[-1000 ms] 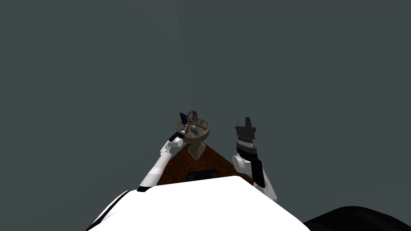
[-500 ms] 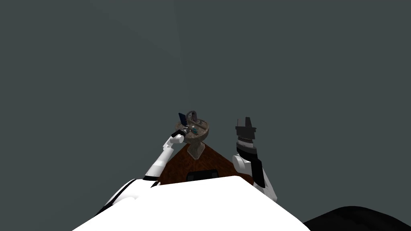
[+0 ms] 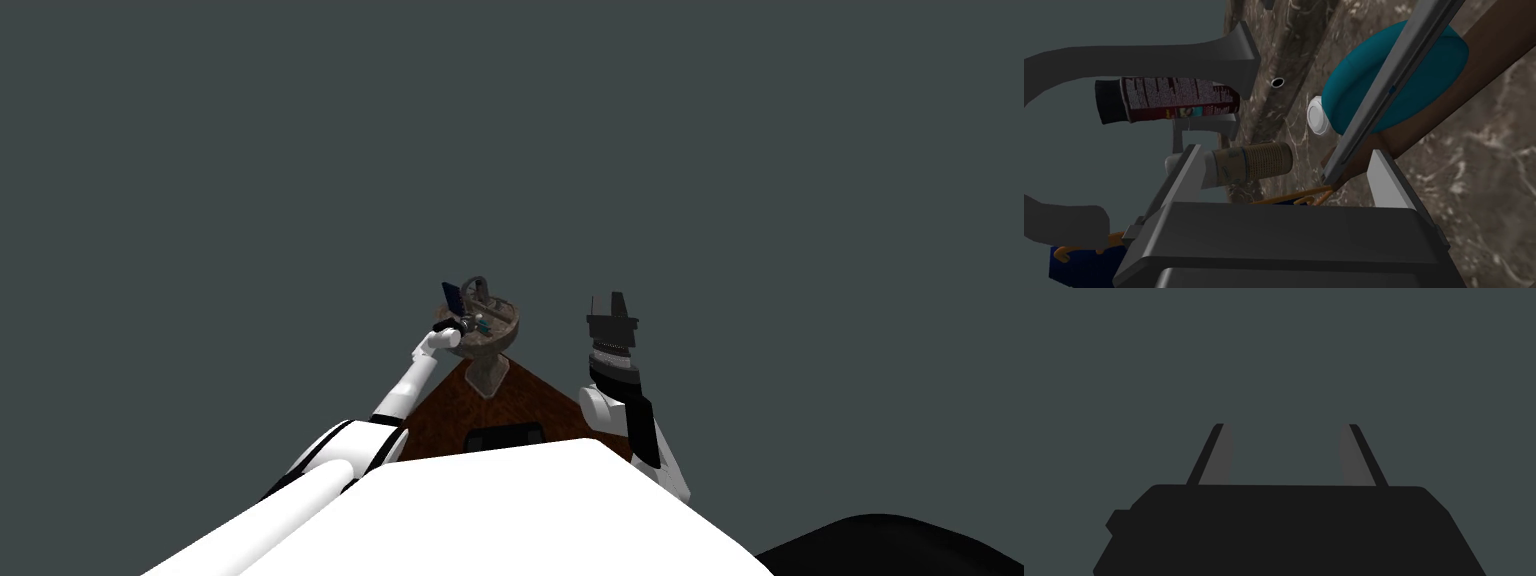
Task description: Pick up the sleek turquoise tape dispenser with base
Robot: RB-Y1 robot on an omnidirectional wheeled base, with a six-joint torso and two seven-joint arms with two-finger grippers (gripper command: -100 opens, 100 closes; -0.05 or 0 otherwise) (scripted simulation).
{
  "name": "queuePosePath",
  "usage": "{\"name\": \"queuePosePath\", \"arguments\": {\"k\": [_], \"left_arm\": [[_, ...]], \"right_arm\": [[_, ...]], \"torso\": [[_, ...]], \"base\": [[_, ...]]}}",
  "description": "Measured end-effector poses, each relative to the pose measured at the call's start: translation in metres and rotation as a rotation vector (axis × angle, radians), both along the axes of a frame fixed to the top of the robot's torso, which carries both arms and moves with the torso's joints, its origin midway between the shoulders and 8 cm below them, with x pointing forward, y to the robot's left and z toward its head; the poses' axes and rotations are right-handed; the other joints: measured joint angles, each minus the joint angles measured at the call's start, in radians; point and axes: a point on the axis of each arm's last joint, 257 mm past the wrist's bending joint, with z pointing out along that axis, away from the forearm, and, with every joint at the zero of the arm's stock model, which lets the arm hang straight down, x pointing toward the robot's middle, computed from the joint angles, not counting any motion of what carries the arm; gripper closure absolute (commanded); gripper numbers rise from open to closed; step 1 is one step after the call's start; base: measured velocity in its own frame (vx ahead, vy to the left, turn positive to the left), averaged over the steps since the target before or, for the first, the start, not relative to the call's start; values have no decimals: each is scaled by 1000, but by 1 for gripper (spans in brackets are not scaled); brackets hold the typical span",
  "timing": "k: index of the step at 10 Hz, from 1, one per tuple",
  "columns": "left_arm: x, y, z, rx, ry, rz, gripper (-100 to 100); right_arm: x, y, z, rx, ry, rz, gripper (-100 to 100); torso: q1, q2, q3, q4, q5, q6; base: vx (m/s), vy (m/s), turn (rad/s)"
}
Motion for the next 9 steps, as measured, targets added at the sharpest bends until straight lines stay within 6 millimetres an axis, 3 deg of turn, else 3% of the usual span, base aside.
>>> {"name": "queuePosePath", "arguments": {"k": [9], "left_arm": [[10,4,-25,19,243,-37,-100]], "right_arm": [[0,0,0,0,0,0,0]], "torso": [[0,0,0,0,0,0]], "base": [[-6,15,-59]]}}
